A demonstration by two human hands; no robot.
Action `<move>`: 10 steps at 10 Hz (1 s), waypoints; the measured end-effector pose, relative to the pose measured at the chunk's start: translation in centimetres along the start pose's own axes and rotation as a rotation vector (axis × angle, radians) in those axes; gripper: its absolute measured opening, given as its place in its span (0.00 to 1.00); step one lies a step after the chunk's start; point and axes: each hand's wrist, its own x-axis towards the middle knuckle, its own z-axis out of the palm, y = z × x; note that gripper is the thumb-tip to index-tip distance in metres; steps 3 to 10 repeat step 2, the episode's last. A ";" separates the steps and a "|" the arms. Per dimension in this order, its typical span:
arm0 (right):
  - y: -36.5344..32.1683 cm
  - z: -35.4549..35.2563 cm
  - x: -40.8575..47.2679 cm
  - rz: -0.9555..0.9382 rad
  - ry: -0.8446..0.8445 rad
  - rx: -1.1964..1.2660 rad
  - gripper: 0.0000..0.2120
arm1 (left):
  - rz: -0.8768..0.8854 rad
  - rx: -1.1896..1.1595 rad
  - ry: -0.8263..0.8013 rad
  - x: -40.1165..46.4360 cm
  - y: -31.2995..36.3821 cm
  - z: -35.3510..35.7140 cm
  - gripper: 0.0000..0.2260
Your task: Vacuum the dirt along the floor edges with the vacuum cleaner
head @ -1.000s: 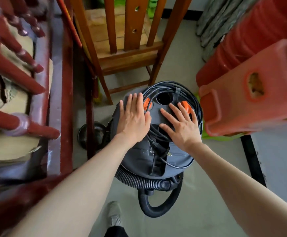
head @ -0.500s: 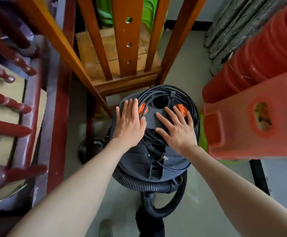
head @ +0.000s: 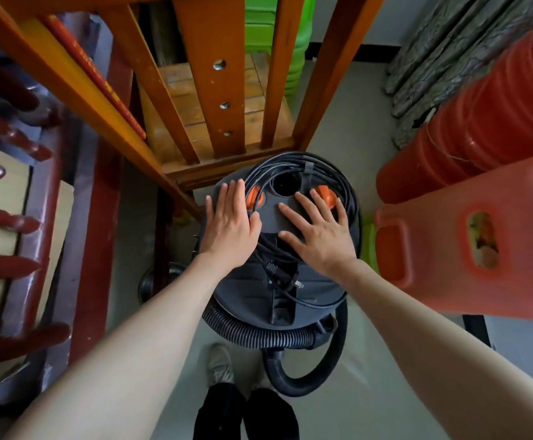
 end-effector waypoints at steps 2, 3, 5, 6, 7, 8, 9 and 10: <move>-0.3 -4.7 -1.5 0.041 0.075 0.576 0.28 | 0.004 0.002 -0.009 -0.1 0.0 -0.2 0.29; -0.3 -4.7 -1.5 0.041 0.075 0.576 0.28 | 0.004 0.002 -0.009 -0.1 0.0 -0.2 0.29; -0.3 -4.7 -1.5 0.041 0.075 0.576 0.28 | 0.004 0.002 -0.009 -0.1 0.0 -0.2 0.29; -0.3 -4.7 -1.5 0.041 0.075 0.576 0.28 | 0.004 0.002 -0.009 -0.1 0.0 -0.2 0.29; -0.3 -4.7 -1.5 0.041 0.075 0.576 0.28 | 0.004 0.002 -0.009 -0.1 0.0 -0.2 0.29; -0.3 -4.7 -1.5 0.041 0.075 0.576 0.28 | 0.004 0.002 -0.009 -0.1 0.0 -0.2 0.29; -0.3 -4.7 -1.5 0.041 0.075 0.576 0.28 | 0.004 0.002 -0.009 -0.1 0.0 -0.2 0.29; -0.3 -4.7 -1.5 0.041 0.075 0.576 0.28 | 0.004 0.002 -0.009 -0.1 0.0 -0.2 0.29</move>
